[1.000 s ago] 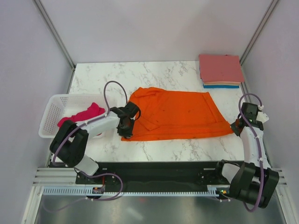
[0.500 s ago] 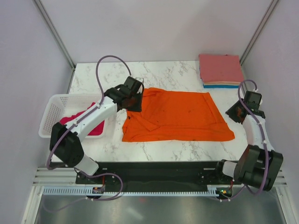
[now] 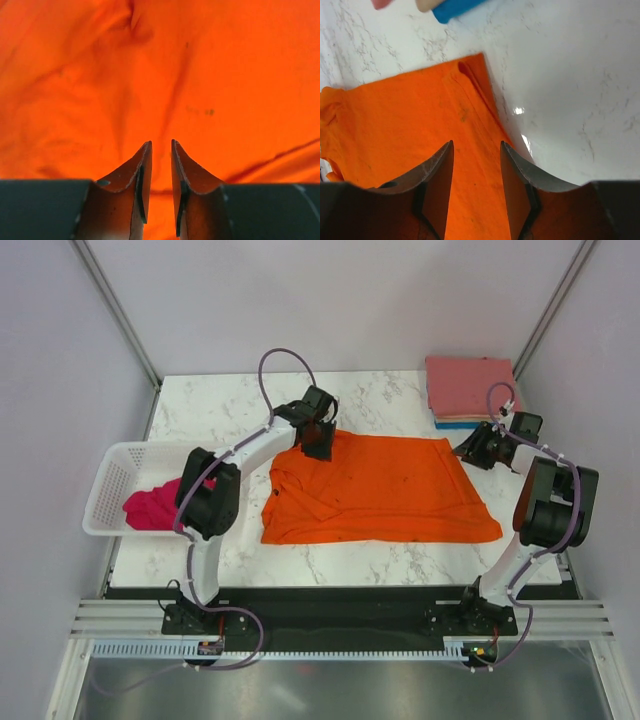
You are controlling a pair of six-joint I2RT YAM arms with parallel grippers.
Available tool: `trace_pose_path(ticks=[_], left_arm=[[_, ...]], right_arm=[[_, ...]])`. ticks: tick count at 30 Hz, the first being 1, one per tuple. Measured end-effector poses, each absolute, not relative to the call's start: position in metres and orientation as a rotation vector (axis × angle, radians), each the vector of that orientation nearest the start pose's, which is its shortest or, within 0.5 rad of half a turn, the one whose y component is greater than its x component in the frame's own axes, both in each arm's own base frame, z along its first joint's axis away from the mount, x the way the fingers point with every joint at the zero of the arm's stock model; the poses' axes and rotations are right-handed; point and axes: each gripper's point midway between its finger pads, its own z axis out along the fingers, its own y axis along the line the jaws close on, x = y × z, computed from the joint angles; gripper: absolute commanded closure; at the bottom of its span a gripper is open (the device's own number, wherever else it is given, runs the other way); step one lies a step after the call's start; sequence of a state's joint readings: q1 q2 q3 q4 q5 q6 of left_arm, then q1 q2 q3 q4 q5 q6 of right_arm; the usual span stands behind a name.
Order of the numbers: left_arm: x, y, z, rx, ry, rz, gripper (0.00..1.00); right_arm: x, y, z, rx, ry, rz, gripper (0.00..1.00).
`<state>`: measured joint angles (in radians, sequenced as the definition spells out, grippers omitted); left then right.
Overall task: Fold and stack the t-shirts
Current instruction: Fold the tshirt
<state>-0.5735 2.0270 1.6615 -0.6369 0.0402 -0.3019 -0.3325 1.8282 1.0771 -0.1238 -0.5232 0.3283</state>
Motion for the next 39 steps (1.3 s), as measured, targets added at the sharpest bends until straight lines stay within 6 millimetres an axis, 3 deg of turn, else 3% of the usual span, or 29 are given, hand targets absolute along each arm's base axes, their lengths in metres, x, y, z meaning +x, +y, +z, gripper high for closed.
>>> trace_pose_path(ticks=[4,9,18,23,29,33,39], left_arm=[[0.422,-0.290,0.069,0.374,2.593,-0.383,0.71],[0.437,-0.278,0.050,0.341,2.623,-0.363,0.71],[0.471,-0.253,0.042,0.264,2.616,-0.349,0.71],[0.473,-0.246,0.029,0.248,2.642,-0.337,0.71],[0.473,-0.245,0.026,0.248,2.647,-0.334,0.71],[0.474,-0.246,0.025,0.249,2.647,-0.334,0.71],[0.478,-0.244,0.025,0.252,2.638,-0.315,0.71]], right_arm=[[0.446,-0.037,0.063,0.421,2.282,0.670,0.52],[0.473,-0.030,0.064,0.262,2.266,0.740,0.52],[0.479,-0.020,0.059,0.147,2.300,0.732,0.52],[0.485,-0.022,0.050,0.113,2.323,0.711,0.53],[0.482,-0.018,0.036,0.061,2.376,0.686,0.55],[0.483,-0.017,0.028,0.040,2.397,0.664,0.72],[0.487,-0.033,0.022,0.081,2.423,0.545,0.86]])
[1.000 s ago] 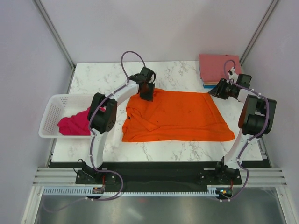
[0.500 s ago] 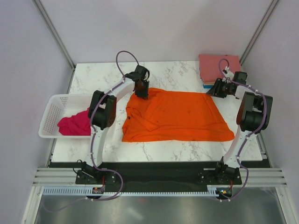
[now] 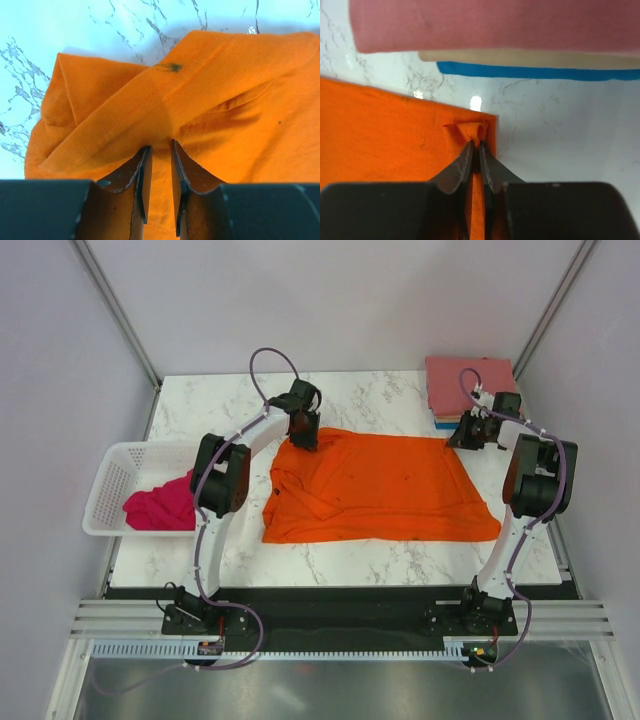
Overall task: Fold and stack the t-shirts
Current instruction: Fold the tshirt
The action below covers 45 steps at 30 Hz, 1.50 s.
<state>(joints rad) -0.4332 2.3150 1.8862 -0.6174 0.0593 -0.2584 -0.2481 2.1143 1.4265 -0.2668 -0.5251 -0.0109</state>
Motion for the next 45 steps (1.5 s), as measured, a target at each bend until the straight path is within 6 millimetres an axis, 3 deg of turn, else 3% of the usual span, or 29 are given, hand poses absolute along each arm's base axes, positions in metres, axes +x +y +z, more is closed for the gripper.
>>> trace_pose_path(ticks=[5,9,15,17,20,27,29,31,33,40,45], left_arm=[[0.484,-0.243,0.025,0.244,2.628,-0.307,0.71],[0.490,-0.240,0.025,0.230,2.618,-0.282,0.71],[0.497,-0.236,0.025,0.217,2.605,-0.243,0.71],[0.497,-0.235,0.024,0.215,2.604,-0.236,0.71],[0.499,-0.235,0.024,0.213,2.601,-0.231,0.71],[0.502,-0.232,0.024,0.203,2.598,-0.215,0.71],[0.502,-0.231,0.024,0.201,2.598,-0.215,0.71],[0.502,-0.231,0.024,0.201,2.598,-0.215,0.71],[0.502,-0.231,0.024,0.201,2.598,-0.214,0.71],[0.503,-0.228,0.024,0.194,2.595,-0.196,0.71],[0.505,-0.220,0.024,0.178,2.594,-0.138,0.71]], right_arm=[[0.494,-0.049,0.021,0.138,2.426,0.438,0.90],[0.497,-0.056,0.021,0.183,2.421,0.404,0.82],[0.499,-0.060,0.023,0.215,2.406,0.378,0.79],[0.500,-0.061,0.023,0.220,2.398,0.386,0.71],[0.502,-0.062,0.025,0.226,2.380,0.407,0.69],[0.501,-0.070,0.023,0.262,2.357,0.424,0.90],[0.500,-0.071,0.023,0.275,2.353,0.431,0.87],[0.500,-0.072,0.023,0.287,2.351,0.437,0.78],[0.500,-0.072,0.023,0.295,2.348,0.443,0.77],[0.500,-0.085,0.022,0.345,2.346,0.399,0.96],[0.499,-0.096,0.021,0.380,2.348,0.331,1.00]])
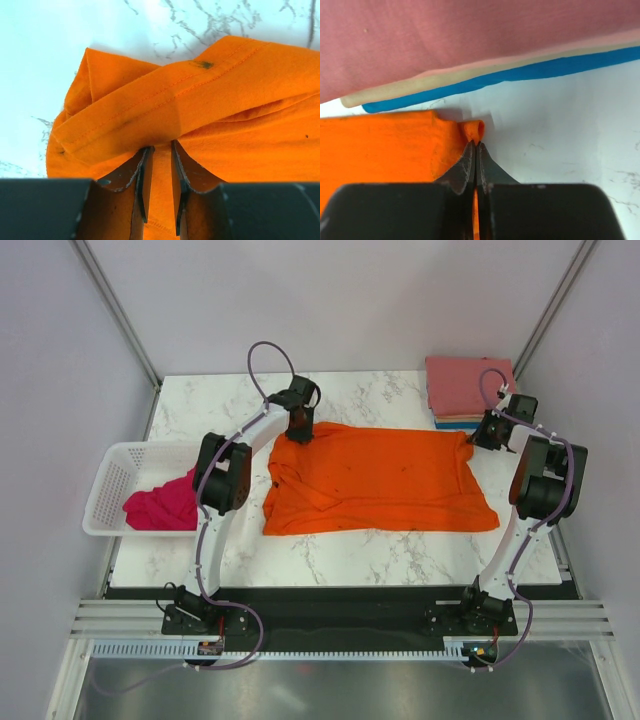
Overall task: Fold and stack the t-shirts
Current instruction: Fold the tshirt
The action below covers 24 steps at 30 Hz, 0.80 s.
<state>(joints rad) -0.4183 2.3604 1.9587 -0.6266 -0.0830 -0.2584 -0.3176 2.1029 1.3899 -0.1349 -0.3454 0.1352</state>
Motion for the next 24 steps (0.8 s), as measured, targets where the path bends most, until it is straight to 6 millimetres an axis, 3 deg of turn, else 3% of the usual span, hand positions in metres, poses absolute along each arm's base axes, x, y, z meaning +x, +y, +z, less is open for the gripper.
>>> trace_pose_path(ticks=[9,12,13,18,21,24], left_arm=[[0.507,-0.204,0.025,0.146,2.598,-0.045,0.71],[0.508,-0.203,0.025,0.145,2.603,-0.044,0.71],[0.508,-0.203,0.025,0.145,2.604,-0.044,0.71],[0.505,-0.202,0.027,0.166,2.617,-0.036,0.69],[0.499,-0.207,0.039,0.197,2.614,-0.049,0.69],[0.487,-0.222,0.065,0.242,2.584,-0.113,0.69]], right_arm=[[0.497,-0.116,0.023,0.434,2.367,0.192,1.00],[0.495,-0.120,0.023,0.451,2.381,0.164,0.84],[0.494,-0.120,0.023,0.454,2.385,0.162,0.74],[0.487,-0.121,0.027,0.532,2.423,0.153,0.67],[0.473,-0.123,0.034,0.643,2.464,0.110,0.67],[0.451,-0.119,0.047,0.748,2.486,0.091,0.69]])
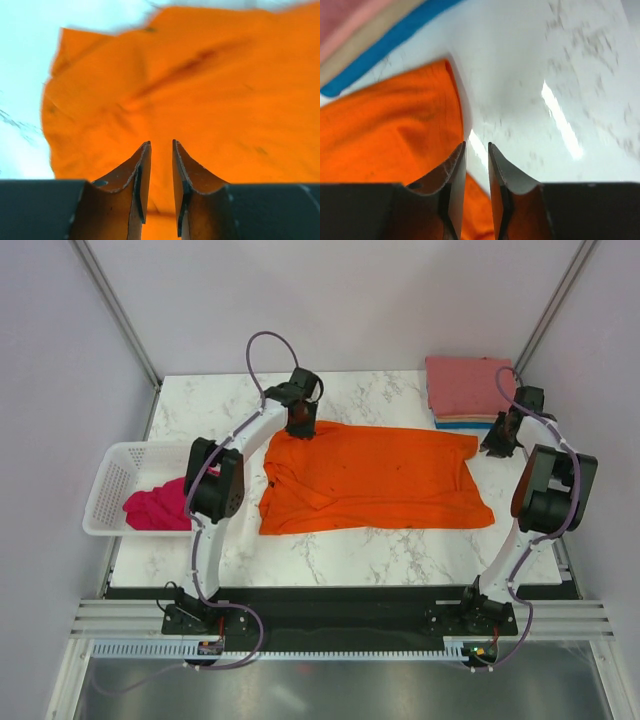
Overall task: Fold and stack the t-shirts
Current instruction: Fold the tshirt
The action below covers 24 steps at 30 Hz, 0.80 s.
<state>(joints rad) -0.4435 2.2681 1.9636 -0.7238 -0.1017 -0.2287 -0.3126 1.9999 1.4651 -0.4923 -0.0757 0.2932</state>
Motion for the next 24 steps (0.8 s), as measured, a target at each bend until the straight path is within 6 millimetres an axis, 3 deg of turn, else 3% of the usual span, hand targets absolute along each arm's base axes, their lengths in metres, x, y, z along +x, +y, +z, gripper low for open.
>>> trace_pose_path(ticks=[4,7,10,13,18,24], left_arm=[[0.451,-0.262,0.105,0.356,2.537,-0.281,0.69],[0.422,-0.292,0.115,0.451,2.526,-0.415,0.69],[0.396,-0.306,0.097,0.516,2.572,-0.479,0.69],[0.377,-0.301,0.063,0.528,2.673,-0.473,0.69],[0.364,-0.284,0.021,0.499,2.786,-0.408,0.69],[0.367,-0.278,0.019,0.424,2.775,-0.386,0.69]], right_arm=[[0.414,-0.104,0.066,0.825,2.487,0.106,0.71],[0.393,-0.095,0.069,0.851,2.498,0.119,0.73],[0.379,-0.086,0.057,0.876,2.530,0.141,0.73],[0.362,-0.075,0.037,0.911,2.577,0.173,0.75],[0.349,-0.069,0.020,0.947,2.600,0.174,0.76],[0.331,-0.091,0.019,1.034,2.566,-0.028,0.76]])
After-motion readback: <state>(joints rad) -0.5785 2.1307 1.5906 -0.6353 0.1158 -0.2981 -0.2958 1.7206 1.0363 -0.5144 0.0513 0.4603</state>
